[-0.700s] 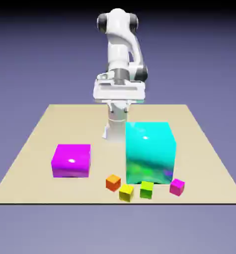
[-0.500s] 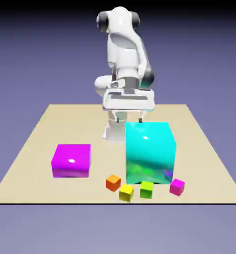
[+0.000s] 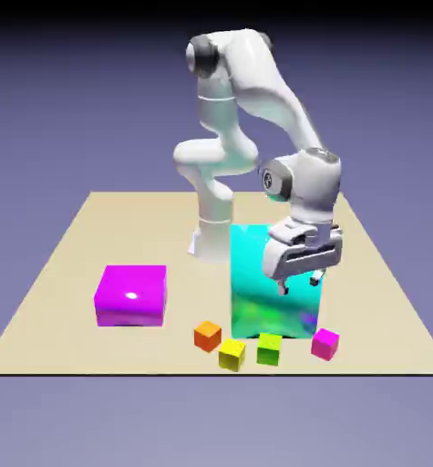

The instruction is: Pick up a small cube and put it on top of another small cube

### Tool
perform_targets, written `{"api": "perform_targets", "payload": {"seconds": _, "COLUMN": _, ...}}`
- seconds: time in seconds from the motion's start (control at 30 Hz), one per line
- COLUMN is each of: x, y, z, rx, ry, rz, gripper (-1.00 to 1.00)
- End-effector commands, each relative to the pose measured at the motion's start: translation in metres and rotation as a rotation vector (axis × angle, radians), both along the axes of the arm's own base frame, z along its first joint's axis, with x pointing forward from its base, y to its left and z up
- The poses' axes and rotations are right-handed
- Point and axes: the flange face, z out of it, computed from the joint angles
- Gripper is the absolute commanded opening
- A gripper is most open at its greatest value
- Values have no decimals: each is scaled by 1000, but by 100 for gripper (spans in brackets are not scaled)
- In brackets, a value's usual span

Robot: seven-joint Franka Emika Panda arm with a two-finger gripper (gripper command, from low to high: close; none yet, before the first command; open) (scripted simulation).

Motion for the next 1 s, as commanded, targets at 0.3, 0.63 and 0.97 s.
{"api": "perform_targets", "payload": {"seconds": 0.3, "x": -2, "y": 88, "z": -100, "rx": -158, "ry": 300, "rz": 206, "gripper": 0}}
{"api": "perform_targets", "payload": {"seconds": 0.63, "x": -12, "y": 87, "z": -157, "rx": -177, "ry": 335, "rz": 228, "gripper": -100}}
{"api": "perform_targets", "payload": {"seconds": 0.97, "x": 58, "y": -162, "z": -64, "rx": -28, "ry": 384, "rz": -597, "gripper": -100}}
